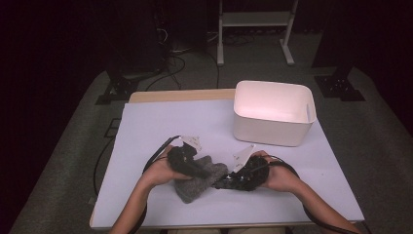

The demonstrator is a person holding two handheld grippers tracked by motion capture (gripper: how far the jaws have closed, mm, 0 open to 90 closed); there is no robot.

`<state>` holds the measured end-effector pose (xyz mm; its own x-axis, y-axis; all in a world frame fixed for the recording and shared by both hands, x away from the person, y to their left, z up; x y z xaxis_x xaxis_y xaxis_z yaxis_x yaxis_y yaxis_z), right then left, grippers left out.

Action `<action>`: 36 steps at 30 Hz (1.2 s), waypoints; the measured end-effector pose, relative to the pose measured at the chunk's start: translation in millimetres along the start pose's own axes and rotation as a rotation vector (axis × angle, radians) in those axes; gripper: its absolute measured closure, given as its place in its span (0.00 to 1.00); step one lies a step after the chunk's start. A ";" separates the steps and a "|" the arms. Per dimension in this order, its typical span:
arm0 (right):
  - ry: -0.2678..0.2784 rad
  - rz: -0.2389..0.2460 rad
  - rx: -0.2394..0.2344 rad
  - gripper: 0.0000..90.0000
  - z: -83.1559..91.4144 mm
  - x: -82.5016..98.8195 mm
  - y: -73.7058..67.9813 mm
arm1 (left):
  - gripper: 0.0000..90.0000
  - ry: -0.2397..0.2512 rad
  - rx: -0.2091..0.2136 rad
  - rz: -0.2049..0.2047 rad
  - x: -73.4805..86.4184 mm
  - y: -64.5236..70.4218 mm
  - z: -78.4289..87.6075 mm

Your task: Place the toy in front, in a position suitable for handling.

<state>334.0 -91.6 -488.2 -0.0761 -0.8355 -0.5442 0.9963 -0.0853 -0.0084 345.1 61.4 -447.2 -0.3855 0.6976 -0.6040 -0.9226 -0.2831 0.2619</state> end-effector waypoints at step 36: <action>0.079 -0.036 -0.031 0.62 6.2 -29.9 6.7 | 0.91 0.070 0.031 0.009 -13.5 0.5 10.2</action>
Point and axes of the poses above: each handheld gripper's, and its own axes: z roughly backward along the jaws, x roughly out of its underside, y roughly to its right, the point moved 8 cm from there along -z, roughly forward along the jaws, and after that the axes turned 3 degrees about -x, right-handed, at the moved point
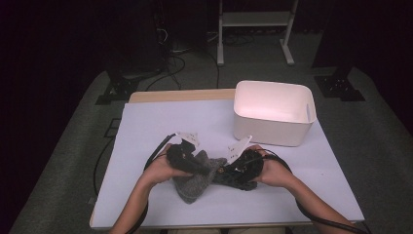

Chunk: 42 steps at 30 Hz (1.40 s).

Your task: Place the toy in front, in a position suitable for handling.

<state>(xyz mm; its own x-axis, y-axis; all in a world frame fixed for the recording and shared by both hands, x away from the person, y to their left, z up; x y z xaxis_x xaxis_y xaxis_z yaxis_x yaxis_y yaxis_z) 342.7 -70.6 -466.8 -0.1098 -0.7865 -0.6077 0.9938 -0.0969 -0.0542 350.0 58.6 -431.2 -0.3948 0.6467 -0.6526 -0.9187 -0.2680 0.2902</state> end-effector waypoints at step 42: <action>0.282 0.021 0.033 0.62 22.0 -8.5 -10.0 | 0.91 -0.014 -0.032 -0.073 -15.4 17.3 19.7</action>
Point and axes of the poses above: each handheld gripper's, and its own axes: z roughly backward along the jaws, x roughly out of its underside, y roughly to its right, the point moved 8 cm from there along -z, roughly forward along the jaws, and after that the axes turned 3 degrees about -x, right-handed, at the moved point
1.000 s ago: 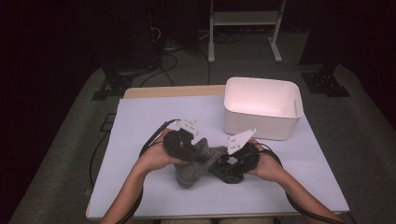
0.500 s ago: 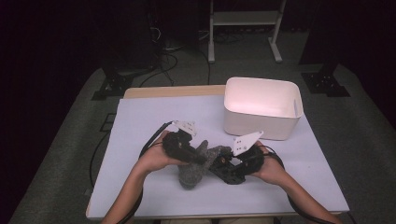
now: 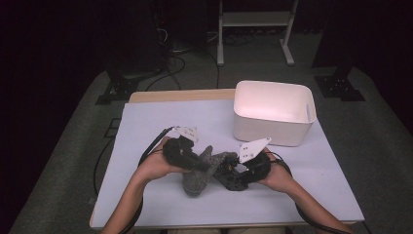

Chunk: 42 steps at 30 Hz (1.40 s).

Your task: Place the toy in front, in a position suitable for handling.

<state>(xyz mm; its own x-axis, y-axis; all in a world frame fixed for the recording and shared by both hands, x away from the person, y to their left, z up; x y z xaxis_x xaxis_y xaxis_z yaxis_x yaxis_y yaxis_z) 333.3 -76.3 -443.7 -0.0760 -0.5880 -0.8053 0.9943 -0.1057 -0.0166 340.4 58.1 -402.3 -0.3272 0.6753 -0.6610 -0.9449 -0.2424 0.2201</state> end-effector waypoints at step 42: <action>-0.041 -0.037 0.005 0.63 6.6 -0.6 1.0 | 0.91 -0.050 0.003 0.049 11.9 -10.7 -20.2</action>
Point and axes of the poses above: each handheld gripper's, and its own axes: z roughly backward along the jaws, x roughly out of its underside, y roughly to its right, the point moved 8 cm from there along -z, roughly forward along the jaws, and after that the axes turned 3 degrees about -x, right-handed, at the moved point
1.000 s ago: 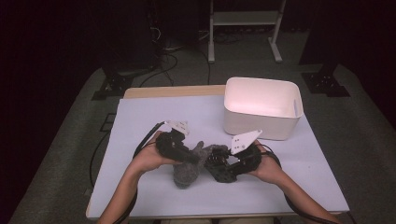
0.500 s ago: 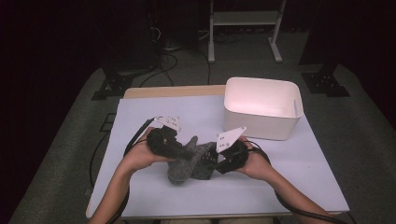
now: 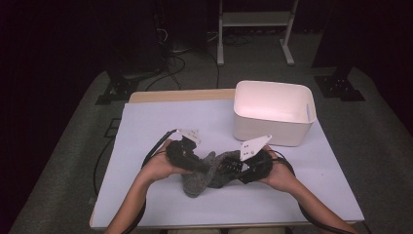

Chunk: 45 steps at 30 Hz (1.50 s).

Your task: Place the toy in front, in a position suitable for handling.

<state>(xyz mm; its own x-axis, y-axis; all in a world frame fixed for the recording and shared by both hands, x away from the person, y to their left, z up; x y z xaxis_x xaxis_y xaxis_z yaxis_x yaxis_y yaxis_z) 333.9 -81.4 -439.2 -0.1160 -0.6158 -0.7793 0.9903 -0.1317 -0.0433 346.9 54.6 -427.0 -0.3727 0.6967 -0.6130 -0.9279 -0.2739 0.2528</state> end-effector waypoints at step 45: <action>-0.109 -0.130 0.005 0.58 17.8 94.7 -1.5 | 0.90 -0.100 0.017 -0.053 -18.6 13.3 -31.9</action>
<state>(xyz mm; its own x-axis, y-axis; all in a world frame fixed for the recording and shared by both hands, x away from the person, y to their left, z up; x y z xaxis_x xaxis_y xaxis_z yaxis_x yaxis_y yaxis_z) 320.1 -153.3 -501.8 -0.2512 -0.6740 -0.6947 0.9660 -0.2195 -0.1364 341.2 16.9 -436.1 -0.3194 0.7726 -0.5487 -0.9458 -0.2243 0.2348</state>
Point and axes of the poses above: each handheld gripper's, and its own axes: z roughly backward along the jaws, x roughly out of its underside, y roughly to its right, the point moved 8 cm from there along -z, roughly forward along the jaws, and after that the axes turned 3 degrees about -x, right-handed, at the moved point
